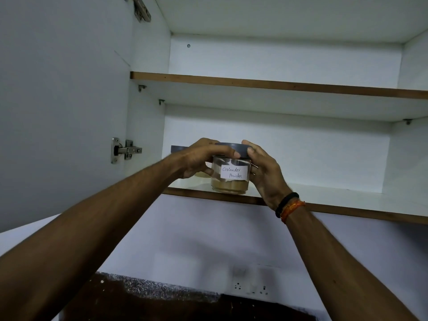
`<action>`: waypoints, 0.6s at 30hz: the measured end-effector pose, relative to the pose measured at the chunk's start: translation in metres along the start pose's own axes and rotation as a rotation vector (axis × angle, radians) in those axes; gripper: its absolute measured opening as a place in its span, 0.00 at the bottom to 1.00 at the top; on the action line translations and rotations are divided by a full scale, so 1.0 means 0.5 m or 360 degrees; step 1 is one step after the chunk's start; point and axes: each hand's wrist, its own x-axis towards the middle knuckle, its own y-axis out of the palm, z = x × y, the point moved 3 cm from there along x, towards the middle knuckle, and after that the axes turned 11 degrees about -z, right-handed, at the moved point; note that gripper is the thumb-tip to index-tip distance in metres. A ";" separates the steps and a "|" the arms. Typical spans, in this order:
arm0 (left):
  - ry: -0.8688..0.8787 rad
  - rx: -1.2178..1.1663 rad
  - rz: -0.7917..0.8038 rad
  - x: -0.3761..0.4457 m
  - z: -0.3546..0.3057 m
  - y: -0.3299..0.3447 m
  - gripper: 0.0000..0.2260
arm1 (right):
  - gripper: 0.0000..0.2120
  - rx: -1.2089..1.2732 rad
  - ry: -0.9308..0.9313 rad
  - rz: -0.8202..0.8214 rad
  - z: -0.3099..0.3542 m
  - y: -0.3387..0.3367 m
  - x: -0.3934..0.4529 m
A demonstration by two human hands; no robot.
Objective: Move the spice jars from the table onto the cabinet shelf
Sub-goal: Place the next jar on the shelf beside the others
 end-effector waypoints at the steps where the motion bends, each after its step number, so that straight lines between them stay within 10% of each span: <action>1: 0.0013 0.0008 -0.0026 0.010 0.002 -0.003 0.22 | 0.22 -0.0116 -0.0063 -0.0107 -0.008 -0.004 0.007; 7: 0.0033 0.0091 -0.0099 0.077 0.018 -0.033 0.15 | 0.21 -0.1985 -0.0690 -0.0615 -0.058 -0.062 0.030; 18: 0.0008 0.0167 -0.0079 0.203 0.078 -0.026 0.18 | 0.30 -0.2592 -0.1381 -0.0152 -0.108 -0.062 0.005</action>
